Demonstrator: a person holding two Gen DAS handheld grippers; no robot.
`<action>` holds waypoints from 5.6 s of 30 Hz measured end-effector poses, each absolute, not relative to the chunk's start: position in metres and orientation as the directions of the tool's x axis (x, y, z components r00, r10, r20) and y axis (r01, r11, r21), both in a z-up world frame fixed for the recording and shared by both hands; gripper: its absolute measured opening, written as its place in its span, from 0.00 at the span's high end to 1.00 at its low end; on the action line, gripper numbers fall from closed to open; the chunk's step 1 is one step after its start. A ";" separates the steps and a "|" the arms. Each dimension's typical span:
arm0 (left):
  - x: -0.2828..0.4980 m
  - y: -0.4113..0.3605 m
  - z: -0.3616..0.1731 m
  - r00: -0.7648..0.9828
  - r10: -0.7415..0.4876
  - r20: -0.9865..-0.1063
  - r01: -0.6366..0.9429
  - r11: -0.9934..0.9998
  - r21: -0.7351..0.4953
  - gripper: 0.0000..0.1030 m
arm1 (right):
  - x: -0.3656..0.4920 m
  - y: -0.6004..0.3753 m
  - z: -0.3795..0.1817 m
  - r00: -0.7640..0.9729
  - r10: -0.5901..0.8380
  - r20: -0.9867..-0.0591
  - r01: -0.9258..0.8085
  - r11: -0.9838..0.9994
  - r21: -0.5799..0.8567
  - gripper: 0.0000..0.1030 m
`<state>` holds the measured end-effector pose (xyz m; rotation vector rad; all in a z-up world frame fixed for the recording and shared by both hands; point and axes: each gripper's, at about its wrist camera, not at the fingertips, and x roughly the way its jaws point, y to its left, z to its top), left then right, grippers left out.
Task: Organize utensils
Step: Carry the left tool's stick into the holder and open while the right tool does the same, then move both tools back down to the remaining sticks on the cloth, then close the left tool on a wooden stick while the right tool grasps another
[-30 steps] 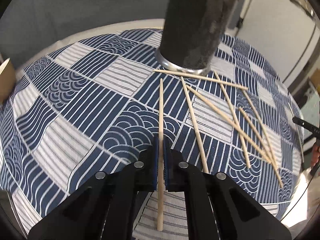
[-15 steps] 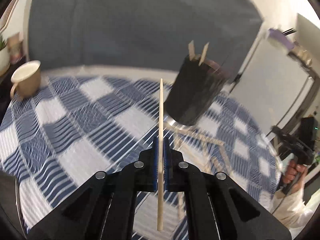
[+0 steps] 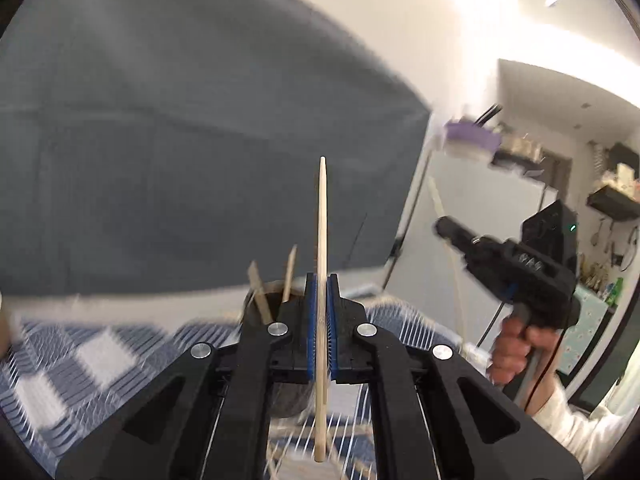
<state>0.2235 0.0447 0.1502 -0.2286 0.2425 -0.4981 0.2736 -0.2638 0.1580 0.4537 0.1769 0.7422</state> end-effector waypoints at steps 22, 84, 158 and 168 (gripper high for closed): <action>0.320 0.038 0.088 0.876 -0.471 0.102 0.470 0.789 -0.394 0.95 | 0.362 -0.230 0.107 0.791 0.502 0.349 -0.608 0.586 0.536 0.95; 0.200 0.101 0.089 0.885 -0.309 -0.348 0.152 0.898 -0.412 0.06 | 0.212 -0.230 0.111 0.878 0.287 -0.383 -0.287 0.956 0.059 0.08; 0.198 0.016 -0.033 0.598 -0.151 -0.787 0.246 0.969 0.000 0.41 | 0.208 -0.232 -0.031 0.599 0.190 -0.778 -0.289 0.957 0.011 0.84; 0.191 0.009 -0.030 0.594 -0.187 -0.782 0.270 0.962 -0.024 0.90 | 0.207 -0.245 -0.029 0.604 0.203 -0.770 -0.276 0.960 0.037 0.93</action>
